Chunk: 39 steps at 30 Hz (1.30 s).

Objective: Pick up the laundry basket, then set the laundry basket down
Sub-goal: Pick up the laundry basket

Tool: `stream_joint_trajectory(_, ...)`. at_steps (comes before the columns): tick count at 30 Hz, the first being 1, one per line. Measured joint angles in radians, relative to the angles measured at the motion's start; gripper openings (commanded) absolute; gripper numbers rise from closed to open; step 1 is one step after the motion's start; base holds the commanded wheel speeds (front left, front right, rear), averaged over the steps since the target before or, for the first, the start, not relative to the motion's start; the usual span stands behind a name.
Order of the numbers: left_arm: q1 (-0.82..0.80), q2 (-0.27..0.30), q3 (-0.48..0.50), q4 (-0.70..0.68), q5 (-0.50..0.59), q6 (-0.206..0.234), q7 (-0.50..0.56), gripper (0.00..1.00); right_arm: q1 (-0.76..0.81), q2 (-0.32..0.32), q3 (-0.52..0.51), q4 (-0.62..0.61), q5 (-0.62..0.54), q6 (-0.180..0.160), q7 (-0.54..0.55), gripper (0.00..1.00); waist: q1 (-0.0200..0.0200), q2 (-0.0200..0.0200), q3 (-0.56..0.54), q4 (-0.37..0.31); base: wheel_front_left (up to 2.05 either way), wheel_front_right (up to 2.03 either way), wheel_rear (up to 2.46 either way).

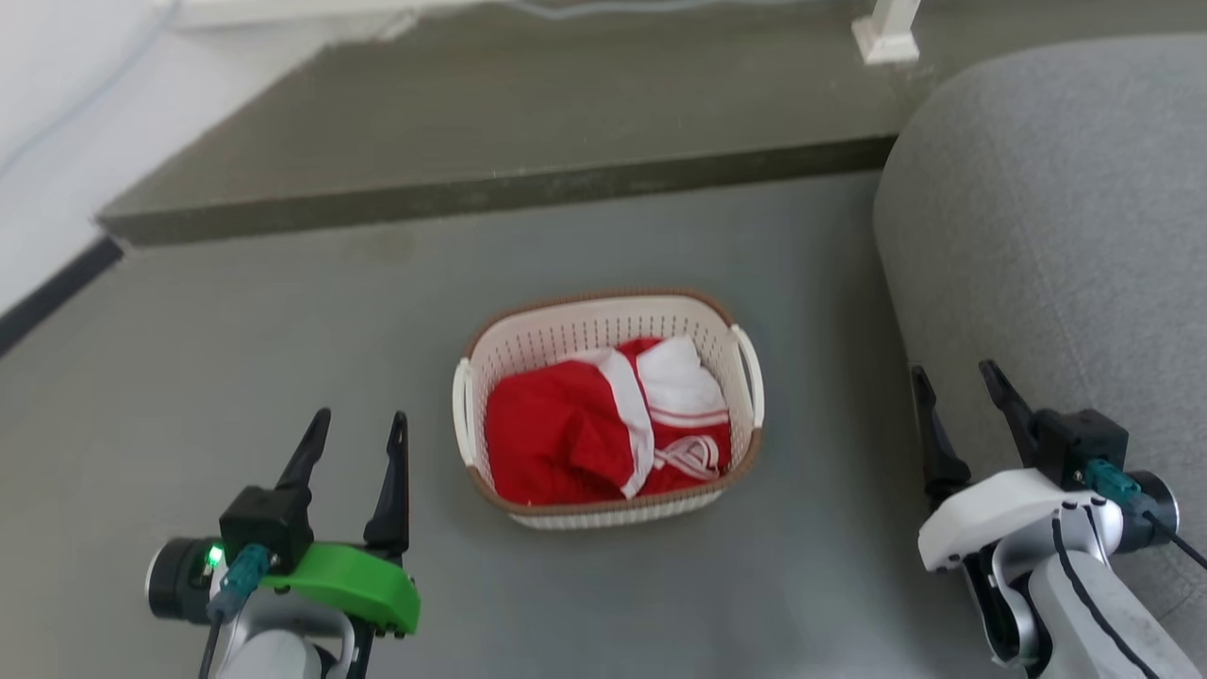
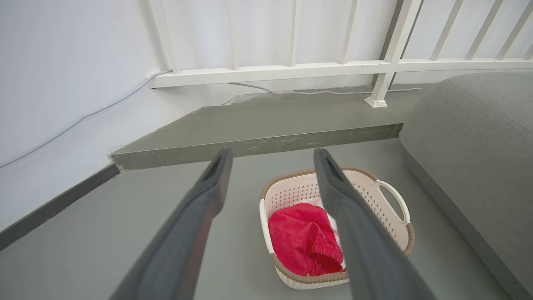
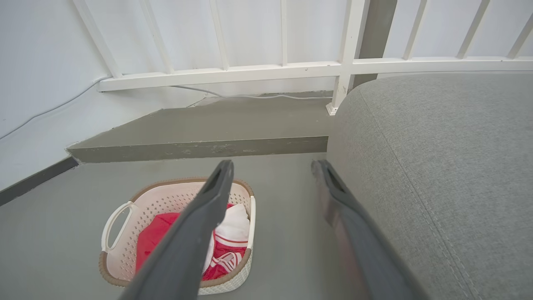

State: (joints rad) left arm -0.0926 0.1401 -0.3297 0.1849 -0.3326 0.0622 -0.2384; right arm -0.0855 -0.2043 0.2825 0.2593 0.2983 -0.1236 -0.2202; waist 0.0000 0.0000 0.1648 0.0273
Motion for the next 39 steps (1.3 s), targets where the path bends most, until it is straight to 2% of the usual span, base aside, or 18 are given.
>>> stream_joint_trajectory(29,-0.220,-0.018,0.010,-0.012,-0.007,-0.028,0.000,1.00,-0.215,0.017,-0.014,-0.040,-0.046,0.000,0.010,1.00,0.0001,0.0000,0.386,-0.003,0.00,0.00,0.00)
stream_joint_trajectory(39,-0.324,-0.024,0.009,0.039,-0.021,-0.063,0.010,1.00,-0.304,0.026,-0.032,-0.030,-0.047,0.000,0.010,1.00,0.0002,0.0000,0.515,0.000,0.00,0.00,0.00)
